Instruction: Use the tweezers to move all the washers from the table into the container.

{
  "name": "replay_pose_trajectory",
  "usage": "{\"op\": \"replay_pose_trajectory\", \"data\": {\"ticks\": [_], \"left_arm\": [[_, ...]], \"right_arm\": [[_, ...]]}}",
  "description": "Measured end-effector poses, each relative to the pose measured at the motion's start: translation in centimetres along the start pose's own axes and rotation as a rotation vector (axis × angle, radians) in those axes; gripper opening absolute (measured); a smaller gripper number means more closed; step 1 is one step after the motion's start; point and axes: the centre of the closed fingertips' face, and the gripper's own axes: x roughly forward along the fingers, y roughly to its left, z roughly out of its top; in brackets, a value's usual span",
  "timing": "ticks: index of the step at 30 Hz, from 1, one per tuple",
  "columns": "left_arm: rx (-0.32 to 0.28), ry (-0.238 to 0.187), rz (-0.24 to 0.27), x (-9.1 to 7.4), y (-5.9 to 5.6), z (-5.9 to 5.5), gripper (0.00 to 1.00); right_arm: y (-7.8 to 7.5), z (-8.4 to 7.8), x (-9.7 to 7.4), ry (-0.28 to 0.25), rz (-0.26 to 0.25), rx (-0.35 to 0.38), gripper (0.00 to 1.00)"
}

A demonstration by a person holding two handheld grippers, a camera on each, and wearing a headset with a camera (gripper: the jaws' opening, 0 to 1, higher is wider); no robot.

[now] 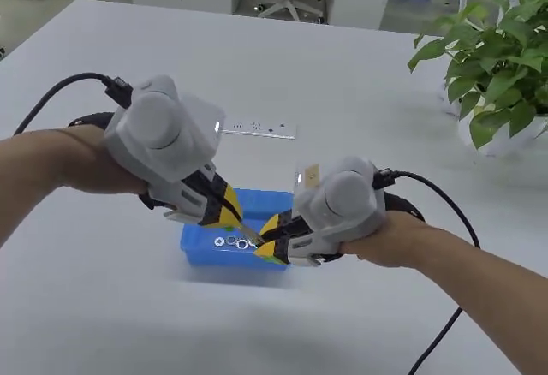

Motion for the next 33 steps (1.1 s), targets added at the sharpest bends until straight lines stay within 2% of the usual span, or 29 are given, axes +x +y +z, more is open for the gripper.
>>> {"op": "replay_pose_trajectory", "data": {"ticks": [8, 19, 22, 33], "left_arm": [[-0.014, 0.015, -0.026, 1.1, -2.1, -1.6, 0.05], [-0.023, 0.04, -0.035, 3.2, -4.5, -4.0, 0.05], [-0.029, 0.043, -0.039, 4.0, -5.0, -4.8, 0.05], [-0.061, 0.045, -0.04, 5.3, -5.9, -6.2, 0.05]], "right_arm": [[2.4, -1.0, 1.0, 0.028, 0.034, -0.005, 0.11], [4.9, -2.7, 2.1, 0.077, 0.069, -0.031, 0.1], [5.5, -3.2, 2.5, 0.087, 0.076, -0.029, 0.1], [6.3, -4.4, 3.7, 0.097, 0.062, -0.018, 0.11]]}}
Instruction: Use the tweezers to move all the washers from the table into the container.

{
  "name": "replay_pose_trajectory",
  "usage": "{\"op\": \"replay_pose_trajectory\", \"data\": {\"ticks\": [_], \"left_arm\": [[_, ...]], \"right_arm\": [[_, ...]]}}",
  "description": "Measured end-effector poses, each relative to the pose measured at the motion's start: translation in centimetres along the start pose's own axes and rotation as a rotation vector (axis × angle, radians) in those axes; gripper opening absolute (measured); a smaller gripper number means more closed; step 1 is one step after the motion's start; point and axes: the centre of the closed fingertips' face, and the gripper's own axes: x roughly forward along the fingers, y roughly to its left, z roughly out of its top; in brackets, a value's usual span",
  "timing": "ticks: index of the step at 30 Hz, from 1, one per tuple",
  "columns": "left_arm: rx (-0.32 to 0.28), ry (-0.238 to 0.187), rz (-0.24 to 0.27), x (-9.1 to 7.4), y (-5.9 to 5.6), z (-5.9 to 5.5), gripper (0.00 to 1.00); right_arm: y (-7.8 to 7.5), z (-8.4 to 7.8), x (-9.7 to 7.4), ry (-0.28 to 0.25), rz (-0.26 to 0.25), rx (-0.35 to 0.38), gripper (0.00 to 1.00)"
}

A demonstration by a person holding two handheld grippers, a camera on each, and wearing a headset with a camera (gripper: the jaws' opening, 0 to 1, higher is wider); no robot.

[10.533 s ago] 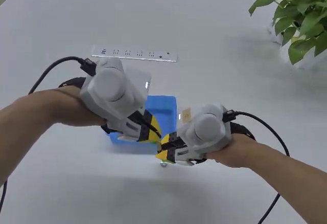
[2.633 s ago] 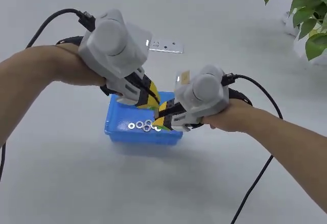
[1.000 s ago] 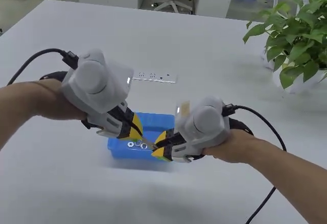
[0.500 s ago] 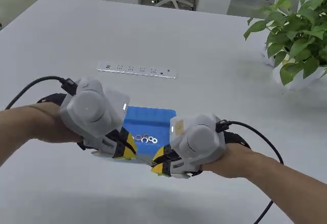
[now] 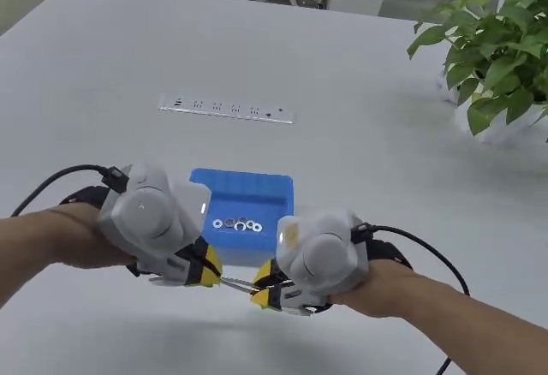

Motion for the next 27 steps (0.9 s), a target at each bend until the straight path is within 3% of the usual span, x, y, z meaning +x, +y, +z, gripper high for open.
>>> {"op": "replay_pose_trajectory", "data": {"ticks": [18, 27], "left_arm": [[-0.082, 0.032, -0.043, 2.0, -1.1, -3.6, 0.05], [-0.105, 0.039, -0.062, 2.6, -1.5, -4.3, 0.05]], "right_arm": [[0.8, -0.6, 2.3, 0.0, 0.011, 0.024, 0.12], [1.1, -0.9, 2.4, 0.005, 0.015, 0.03, 0.12]]}}
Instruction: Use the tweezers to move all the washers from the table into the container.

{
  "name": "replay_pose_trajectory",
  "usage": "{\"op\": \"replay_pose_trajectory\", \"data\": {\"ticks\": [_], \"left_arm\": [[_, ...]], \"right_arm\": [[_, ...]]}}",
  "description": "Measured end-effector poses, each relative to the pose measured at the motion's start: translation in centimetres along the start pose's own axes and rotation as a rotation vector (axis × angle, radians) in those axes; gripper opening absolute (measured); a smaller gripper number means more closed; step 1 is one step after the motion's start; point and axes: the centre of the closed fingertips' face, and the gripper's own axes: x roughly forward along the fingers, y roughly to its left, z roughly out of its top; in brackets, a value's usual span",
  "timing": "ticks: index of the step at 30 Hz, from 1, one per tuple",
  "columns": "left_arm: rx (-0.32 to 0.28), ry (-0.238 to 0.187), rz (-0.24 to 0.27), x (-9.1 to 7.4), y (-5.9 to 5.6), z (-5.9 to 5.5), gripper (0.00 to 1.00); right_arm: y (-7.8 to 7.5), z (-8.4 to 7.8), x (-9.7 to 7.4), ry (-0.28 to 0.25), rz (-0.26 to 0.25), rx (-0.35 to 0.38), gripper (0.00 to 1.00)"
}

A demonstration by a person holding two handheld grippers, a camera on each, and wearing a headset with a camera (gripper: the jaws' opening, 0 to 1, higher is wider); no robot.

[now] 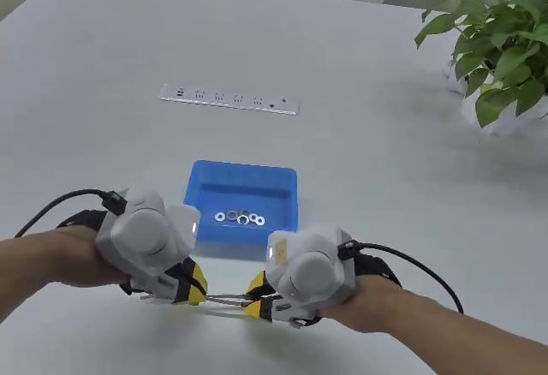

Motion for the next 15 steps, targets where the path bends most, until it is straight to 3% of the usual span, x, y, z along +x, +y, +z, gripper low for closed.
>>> {"op": "replay_pose_trajectory", "data": {"ticks": [15], "left_arm": [[-0.004, 0.022, -0.014, 0.98, 0.06, -0.8, 0.05]], "right_arm": [[0.13, -0.74, 0.24, 0.018, 0.006, 0.005, 0.12]]}}
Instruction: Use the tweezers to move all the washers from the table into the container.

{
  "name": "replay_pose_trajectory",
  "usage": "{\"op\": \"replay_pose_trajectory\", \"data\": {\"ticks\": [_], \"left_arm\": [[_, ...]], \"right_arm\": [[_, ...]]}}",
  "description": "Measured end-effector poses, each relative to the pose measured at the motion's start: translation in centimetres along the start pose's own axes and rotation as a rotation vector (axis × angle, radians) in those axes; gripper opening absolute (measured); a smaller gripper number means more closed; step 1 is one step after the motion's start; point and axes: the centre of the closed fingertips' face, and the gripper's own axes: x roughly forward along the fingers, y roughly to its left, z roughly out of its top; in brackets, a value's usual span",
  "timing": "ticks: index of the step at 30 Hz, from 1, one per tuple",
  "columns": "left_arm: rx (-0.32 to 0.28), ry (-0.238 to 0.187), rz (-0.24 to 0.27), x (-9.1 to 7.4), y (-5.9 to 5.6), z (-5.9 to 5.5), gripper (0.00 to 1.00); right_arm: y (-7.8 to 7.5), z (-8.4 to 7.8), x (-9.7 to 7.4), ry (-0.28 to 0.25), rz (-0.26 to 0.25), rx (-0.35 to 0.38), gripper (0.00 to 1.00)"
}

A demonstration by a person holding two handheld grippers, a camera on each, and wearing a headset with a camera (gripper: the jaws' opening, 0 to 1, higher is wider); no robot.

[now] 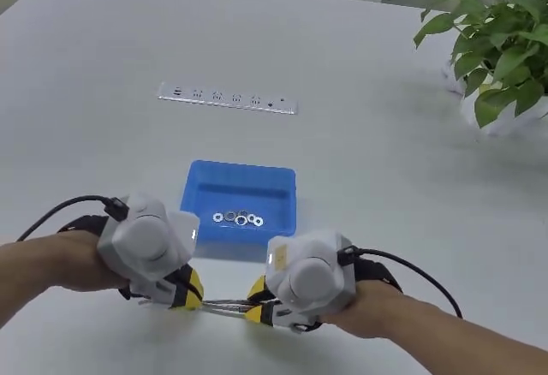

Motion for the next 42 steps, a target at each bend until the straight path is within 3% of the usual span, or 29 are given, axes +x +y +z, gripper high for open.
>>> {"op": "replay_pose_trajectory", "data": {"ticks": [31, 42], "left_arm": [[-0.032, 0.006, 0.008, -0.2, -0.1, -0.6, 0.07], [-0.099, -0.022, 0.045, -1.8, 0.3, -0.8, 0.21]], "right_arm": [[-0.1, 0.4, 0.2, 0.009, 0.004, -0.012, 0.15], [-0.9, 0.6, -1.3, -0.008, -0.03, 0.022, 0.22]]}}
